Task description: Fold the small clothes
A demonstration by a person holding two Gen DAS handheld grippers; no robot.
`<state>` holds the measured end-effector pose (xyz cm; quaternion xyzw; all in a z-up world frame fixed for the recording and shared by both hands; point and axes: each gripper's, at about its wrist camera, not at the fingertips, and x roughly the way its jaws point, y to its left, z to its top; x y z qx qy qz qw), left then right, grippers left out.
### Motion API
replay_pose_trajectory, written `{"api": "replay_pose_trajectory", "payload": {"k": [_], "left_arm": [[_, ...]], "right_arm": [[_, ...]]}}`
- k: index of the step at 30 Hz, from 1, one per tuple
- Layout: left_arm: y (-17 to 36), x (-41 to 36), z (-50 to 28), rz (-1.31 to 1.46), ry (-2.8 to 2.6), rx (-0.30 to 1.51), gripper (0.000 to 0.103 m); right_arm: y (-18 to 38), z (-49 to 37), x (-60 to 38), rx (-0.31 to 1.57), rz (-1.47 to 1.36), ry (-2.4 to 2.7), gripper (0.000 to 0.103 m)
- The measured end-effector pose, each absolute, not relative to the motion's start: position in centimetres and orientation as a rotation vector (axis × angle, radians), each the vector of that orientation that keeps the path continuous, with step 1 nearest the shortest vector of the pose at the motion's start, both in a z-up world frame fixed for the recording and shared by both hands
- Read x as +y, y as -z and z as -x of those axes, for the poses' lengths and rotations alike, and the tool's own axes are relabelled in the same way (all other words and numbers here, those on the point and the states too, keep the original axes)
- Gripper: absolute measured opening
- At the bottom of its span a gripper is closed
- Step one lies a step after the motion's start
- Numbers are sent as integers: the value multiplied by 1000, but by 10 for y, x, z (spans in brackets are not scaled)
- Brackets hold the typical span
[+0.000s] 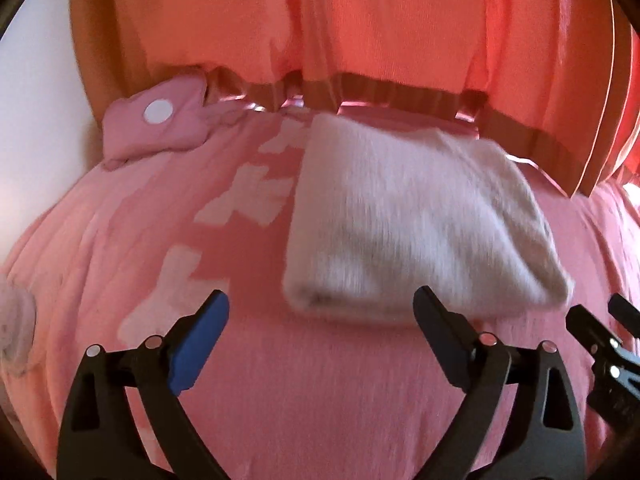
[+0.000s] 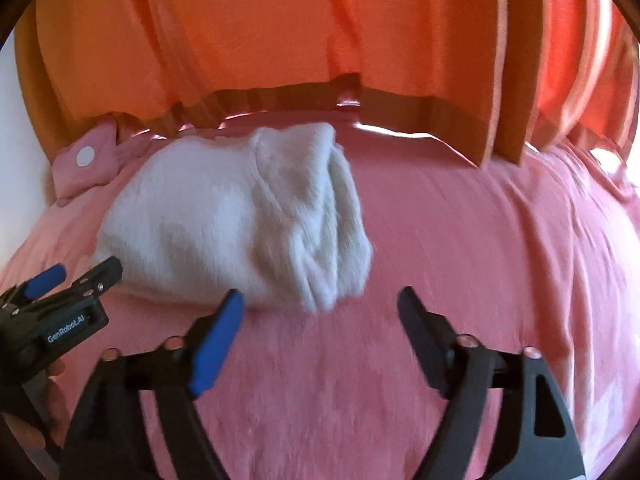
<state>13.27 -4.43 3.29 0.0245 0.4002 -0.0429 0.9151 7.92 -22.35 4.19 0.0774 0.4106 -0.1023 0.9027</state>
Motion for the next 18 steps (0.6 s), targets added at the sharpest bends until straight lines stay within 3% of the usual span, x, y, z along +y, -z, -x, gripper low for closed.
{"api": "replay_pose_trajectory", "payload": {"k": [10, 18], "left_arm": [[-2, -57, -83, -110, 75, 865, 92], [9, -53, -87, -93, 21, 877, 92]], "right_arm": [[-17, -59, -199, 832, -56, 244, 83], [0, -64, -194, 879, -100, 253, 83]]}}
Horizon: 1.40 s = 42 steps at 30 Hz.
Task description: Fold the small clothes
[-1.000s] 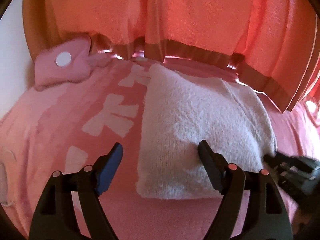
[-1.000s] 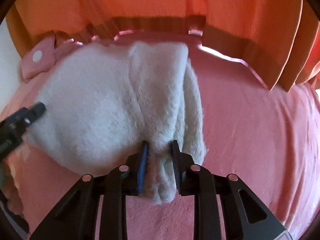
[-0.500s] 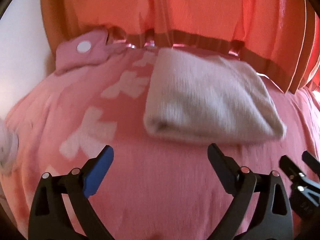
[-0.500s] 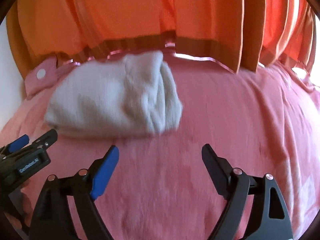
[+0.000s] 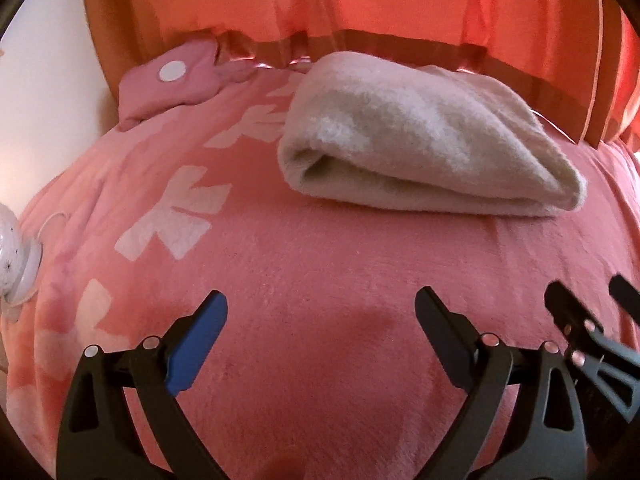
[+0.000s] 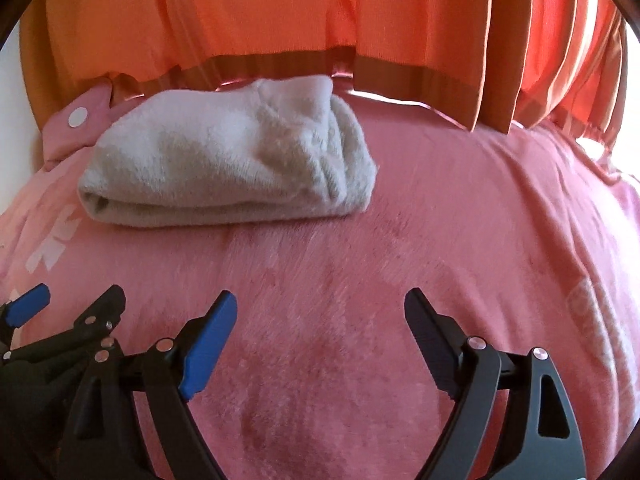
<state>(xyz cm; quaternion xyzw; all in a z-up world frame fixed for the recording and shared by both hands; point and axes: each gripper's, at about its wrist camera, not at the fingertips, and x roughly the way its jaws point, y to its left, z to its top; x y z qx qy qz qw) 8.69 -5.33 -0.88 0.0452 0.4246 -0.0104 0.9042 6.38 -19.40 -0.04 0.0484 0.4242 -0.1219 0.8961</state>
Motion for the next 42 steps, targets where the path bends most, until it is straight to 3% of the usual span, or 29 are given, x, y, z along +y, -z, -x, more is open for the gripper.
{"api": "replay_pose_trajectory", "payload": {"k": [42], "left_arm": [[18, -51, -96, -92, -20, 909, 91]], "right_arm": [[15, -71, -188, 917, -126, 305, 84]]}}
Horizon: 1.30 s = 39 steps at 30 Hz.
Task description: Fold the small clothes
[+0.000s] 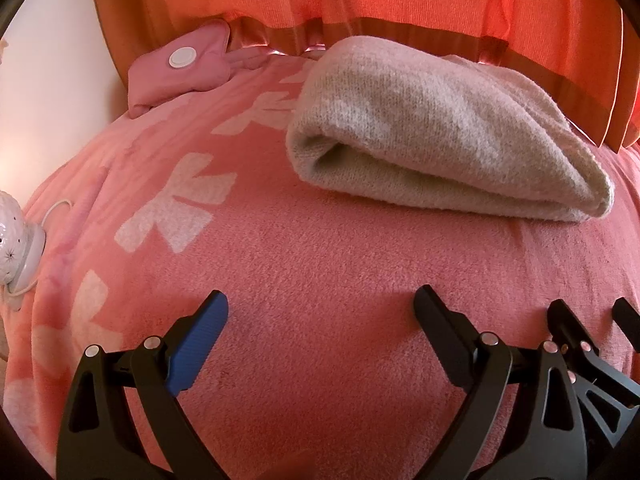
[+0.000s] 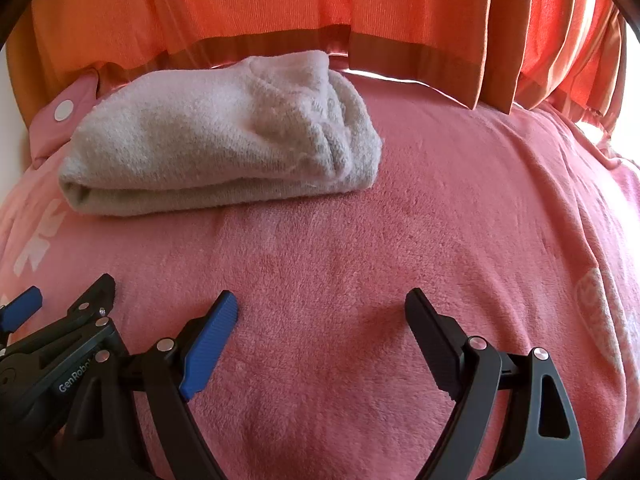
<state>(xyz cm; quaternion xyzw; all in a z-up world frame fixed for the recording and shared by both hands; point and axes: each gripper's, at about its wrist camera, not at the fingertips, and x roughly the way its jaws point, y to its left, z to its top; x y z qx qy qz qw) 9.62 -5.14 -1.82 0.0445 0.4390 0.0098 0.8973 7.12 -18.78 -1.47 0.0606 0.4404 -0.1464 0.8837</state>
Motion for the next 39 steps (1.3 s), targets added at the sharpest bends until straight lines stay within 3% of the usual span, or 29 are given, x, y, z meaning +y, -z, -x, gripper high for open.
{"api": "replay_pose_trajectory", "payload": {"k": [39], "left_arm": [[18, -51, -96, -102, -21, 909, 90]], "right_arm": [[15, -71, -188, 916, -121, 302, 84]]}}
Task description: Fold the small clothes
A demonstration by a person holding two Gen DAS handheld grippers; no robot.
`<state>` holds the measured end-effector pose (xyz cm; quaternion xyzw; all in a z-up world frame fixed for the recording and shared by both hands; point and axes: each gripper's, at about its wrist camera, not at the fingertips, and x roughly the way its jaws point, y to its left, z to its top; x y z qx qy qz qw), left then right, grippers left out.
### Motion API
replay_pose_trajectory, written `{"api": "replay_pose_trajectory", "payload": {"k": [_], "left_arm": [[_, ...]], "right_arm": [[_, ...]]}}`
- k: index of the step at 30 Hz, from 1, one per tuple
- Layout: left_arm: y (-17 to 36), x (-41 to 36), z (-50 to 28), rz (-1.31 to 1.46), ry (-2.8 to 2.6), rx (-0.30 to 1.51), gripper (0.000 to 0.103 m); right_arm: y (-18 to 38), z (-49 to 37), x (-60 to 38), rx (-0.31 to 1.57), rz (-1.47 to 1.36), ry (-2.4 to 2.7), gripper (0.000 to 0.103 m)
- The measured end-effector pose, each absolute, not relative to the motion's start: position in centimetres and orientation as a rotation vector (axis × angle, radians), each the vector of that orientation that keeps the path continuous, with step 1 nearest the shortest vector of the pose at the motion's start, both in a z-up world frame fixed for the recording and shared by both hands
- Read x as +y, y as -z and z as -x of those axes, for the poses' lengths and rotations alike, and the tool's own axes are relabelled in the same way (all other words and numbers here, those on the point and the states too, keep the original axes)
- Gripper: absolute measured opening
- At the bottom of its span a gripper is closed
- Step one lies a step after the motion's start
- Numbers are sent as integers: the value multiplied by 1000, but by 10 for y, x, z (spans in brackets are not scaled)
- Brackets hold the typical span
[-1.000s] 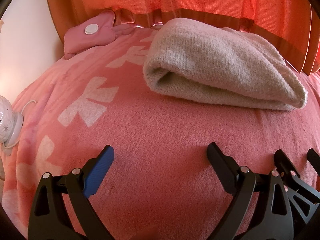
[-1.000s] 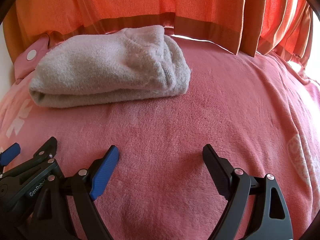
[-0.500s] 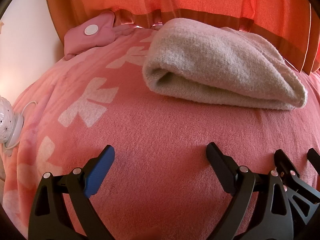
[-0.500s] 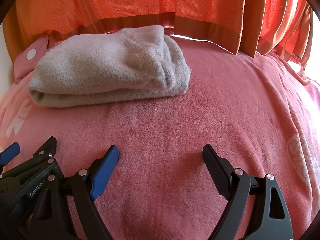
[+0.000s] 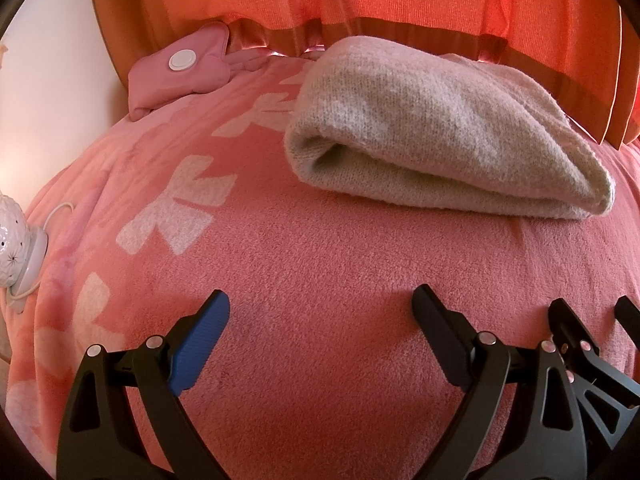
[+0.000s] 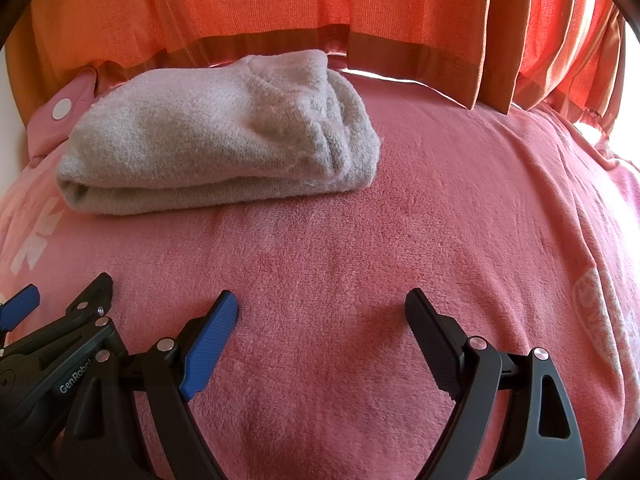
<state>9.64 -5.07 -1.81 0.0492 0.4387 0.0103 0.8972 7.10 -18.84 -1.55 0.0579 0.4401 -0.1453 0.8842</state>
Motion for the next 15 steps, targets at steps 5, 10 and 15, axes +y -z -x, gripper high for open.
{"api": "replay_pose_trajectory", "payload": {"k": [5, 10, 15], "left_arm": [[18, -51, -96, -105, -20, 909, 90], [18, -50, -97, -113, -19, 908, 90], [19, -49, -98, -112, -15, 909, 89]], "right_arm": [[15, -71, -188, 916, -120, 302, 84], [15, -71, -189, 916, -118, 301, 84], [16, -71, -189, 916, -117, 300, 84]]}}
